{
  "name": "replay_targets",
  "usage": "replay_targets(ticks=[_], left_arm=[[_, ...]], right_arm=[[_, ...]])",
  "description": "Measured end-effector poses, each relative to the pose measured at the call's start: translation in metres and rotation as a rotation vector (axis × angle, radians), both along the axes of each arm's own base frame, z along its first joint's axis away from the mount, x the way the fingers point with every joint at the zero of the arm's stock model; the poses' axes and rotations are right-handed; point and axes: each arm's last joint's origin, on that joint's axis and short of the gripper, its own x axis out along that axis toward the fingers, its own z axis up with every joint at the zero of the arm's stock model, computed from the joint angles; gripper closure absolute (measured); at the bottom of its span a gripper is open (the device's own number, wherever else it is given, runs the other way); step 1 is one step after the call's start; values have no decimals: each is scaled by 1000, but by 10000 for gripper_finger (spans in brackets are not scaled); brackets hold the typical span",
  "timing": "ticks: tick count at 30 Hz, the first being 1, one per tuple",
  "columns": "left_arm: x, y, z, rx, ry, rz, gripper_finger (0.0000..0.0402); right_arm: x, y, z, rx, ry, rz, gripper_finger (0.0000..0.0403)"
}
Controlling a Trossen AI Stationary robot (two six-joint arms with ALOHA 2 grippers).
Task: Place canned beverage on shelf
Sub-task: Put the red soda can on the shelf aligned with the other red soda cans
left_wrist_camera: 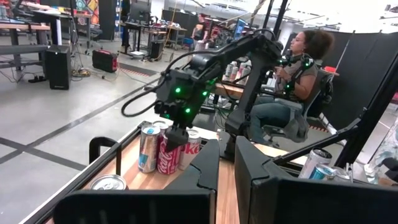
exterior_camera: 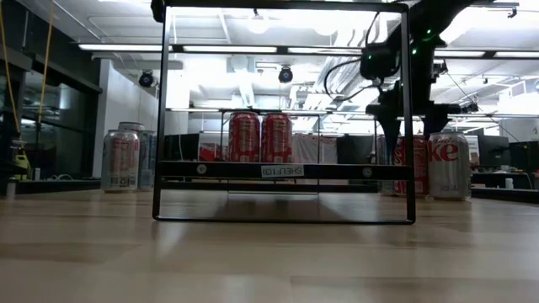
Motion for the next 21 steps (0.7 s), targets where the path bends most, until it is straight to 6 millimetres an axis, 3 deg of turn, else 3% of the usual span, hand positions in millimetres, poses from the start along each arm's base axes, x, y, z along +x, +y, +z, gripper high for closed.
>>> replay_targets(ticks=[6,12,15,21], left_arm=[[0,0,0,0,1,0,401],[0,0,0,0,1,0,402],[0,0,0,0,4,2,401],[0,0,-2,-3,16,5,401]], right_arm=[[5,-3,-8,16,19,-1,50],[3,0,-1,19,-17,14,114],[5,4,16,13,-93,51,113],[24,17,73,-69,-264,162,113]])
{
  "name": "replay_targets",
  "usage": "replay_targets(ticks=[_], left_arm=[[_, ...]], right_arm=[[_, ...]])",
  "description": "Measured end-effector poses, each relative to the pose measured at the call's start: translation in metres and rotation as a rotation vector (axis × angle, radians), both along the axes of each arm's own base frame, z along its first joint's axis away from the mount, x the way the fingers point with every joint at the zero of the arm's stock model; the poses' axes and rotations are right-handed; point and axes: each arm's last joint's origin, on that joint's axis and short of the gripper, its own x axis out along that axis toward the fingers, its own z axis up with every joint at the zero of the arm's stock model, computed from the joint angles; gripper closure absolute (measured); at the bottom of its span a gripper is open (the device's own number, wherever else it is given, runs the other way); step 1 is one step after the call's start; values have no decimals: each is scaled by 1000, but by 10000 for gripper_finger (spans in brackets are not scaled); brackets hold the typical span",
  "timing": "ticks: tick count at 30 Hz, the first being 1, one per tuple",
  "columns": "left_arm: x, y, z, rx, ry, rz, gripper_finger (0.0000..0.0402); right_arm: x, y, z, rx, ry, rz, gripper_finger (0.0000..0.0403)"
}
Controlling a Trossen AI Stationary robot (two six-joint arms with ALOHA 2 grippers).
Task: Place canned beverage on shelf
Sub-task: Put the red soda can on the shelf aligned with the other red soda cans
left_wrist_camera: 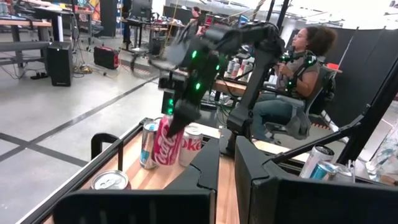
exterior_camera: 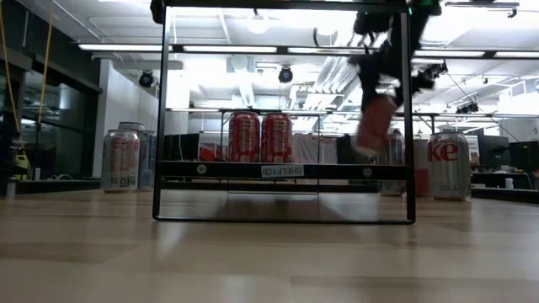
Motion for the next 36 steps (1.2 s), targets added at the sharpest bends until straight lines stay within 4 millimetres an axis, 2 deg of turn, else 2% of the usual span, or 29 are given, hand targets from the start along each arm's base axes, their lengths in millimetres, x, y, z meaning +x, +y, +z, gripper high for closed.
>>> replay_targets(ticks=[4,8,14,17,20,24,30,36], left_arm=[[0,1,0,1,3,31,401],[0,2,0,3,4,54,402],[0,2,0,2,4,54,401],[0,2,0,0,4,54,402],[0,2,0,0,4,54,401],[0,2,0,0,4,54,401],[0,2,0,1,4,54,402],[0,2,0,0,3,54,401]], right_arm=[[25,8,28,-64,-63,53,113],[55,11,33,-97,-9,87,113],[102,8,6,-72,101,199,113],[119,11,-6,-46,124,253,113],[130,16,-13,-37,141,298,113],[137,28,-13,-26,110,337,113],[141,44,-14,10,105,349,113],[147,50,-26,44,131,346,113]])
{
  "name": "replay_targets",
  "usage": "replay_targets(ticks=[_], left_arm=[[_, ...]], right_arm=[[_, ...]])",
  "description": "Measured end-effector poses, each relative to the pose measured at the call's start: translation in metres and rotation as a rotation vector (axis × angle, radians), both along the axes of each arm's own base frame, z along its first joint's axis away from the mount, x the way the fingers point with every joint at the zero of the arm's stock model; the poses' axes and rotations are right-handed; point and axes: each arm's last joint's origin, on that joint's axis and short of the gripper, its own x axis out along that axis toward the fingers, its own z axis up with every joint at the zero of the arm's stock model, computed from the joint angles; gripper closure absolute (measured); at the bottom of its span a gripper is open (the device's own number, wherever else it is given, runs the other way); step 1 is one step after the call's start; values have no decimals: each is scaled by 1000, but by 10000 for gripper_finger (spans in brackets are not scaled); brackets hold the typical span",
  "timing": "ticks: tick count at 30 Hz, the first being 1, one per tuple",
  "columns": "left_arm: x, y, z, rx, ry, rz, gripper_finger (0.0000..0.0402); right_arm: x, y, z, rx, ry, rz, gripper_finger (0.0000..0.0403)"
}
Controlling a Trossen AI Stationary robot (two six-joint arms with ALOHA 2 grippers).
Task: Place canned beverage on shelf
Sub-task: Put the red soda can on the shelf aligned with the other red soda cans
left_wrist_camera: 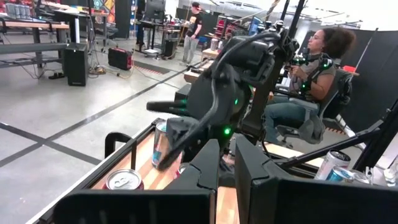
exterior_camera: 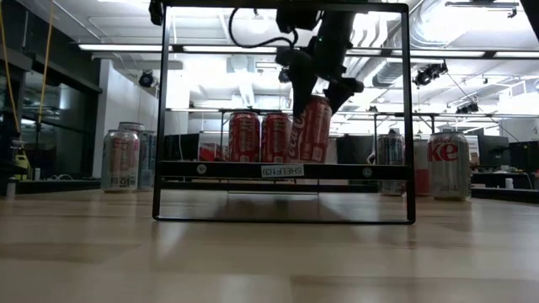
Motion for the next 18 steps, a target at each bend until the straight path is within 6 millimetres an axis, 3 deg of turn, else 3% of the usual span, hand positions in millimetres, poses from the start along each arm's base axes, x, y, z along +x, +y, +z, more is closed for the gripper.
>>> replay_targets(ticks=[8,18], left_arm=[[0,0,0,-19,-8,1,402],[0,0,0,-23,-5,1,401]], right_arm=[[9,3,-12,19,11,23,77],[11,3,-8,13,-14,92,70]])
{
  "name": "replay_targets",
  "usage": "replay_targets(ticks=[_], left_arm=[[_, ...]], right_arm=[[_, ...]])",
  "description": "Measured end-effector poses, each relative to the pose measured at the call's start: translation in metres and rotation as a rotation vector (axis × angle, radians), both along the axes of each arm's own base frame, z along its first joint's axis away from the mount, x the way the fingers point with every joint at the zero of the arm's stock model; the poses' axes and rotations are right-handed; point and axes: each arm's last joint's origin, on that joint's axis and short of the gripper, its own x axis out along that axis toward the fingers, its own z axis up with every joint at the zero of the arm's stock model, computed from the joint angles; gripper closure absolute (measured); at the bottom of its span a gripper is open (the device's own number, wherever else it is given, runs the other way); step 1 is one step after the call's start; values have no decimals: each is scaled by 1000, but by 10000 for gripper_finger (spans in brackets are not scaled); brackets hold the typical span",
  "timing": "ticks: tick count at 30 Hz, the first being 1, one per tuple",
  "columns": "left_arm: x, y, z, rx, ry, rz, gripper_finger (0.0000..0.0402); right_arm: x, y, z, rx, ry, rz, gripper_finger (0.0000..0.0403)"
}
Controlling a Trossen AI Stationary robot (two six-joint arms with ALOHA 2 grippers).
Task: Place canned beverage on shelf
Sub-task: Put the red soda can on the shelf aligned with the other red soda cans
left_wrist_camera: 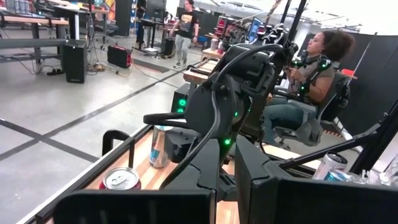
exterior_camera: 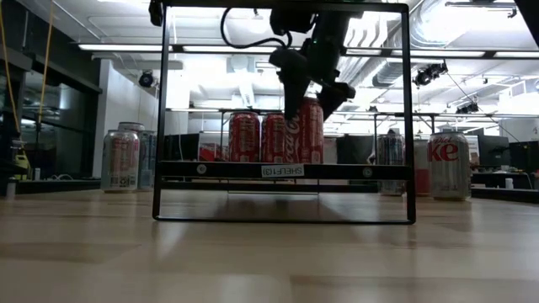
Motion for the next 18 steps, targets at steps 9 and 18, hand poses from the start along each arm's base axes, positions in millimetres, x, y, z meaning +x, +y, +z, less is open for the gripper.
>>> replay_targets(ticks=[9,18], left_arm=[[0,0,0,0,2,0,402],[0,0,0,-1,3,0,402]], right_arm=[[-7,-2,16,-56,-43,17,69],[-30,-5,58,-159,-151,46,69]])
